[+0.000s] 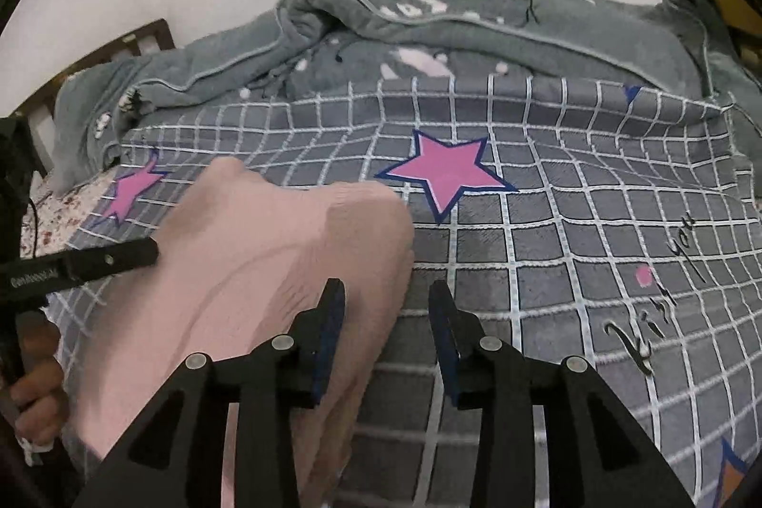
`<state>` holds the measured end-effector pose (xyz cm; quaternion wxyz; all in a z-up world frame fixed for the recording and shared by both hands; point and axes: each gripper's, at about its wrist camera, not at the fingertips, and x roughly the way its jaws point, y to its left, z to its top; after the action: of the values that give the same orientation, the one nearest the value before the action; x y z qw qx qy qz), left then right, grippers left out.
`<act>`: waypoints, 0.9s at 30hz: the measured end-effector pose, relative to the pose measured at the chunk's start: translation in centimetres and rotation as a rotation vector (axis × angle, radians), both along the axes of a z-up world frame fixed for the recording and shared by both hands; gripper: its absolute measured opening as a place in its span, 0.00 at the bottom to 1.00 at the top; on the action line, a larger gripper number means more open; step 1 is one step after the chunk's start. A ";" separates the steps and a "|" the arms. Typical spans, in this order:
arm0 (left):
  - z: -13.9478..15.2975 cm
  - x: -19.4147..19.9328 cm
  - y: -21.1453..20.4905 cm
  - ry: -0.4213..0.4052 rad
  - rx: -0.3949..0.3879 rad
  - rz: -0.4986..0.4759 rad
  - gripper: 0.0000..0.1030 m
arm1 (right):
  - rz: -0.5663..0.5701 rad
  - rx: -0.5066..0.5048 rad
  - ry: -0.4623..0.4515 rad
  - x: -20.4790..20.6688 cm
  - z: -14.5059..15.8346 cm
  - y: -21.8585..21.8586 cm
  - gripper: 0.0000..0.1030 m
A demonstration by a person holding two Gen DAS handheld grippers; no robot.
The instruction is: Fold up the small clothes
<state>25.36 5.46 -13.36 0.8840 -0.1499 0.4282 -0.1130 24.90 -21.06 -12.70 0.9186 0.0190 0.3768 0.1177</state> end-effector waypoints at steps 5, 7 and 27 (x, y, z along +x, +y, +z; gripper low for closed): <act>1.4 -3.6 -0.5 -0.024 0.028 -0.009 0.59 | 0.035 -0.019 -0.027 -3.4 0.7 0.7 0.36; 1.9 -4.9 -0.7 -0.030 0.044 -0.011 0.59 | 0.038 -0.014 -0.004 -4.4 0.5 0.6 0.36; 9.4 -17.6 -2.0 -0.133 0.174 0.089 0.79 | -0.059 0.012 -0.088 -17.9 10.3 -2.3 0.57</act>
<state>7.77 3.42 -3.94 0.9243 -0.0838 0.3696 -0.0456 7.05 -23.36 -2.40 0.9372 0.0305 0.3347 0.0935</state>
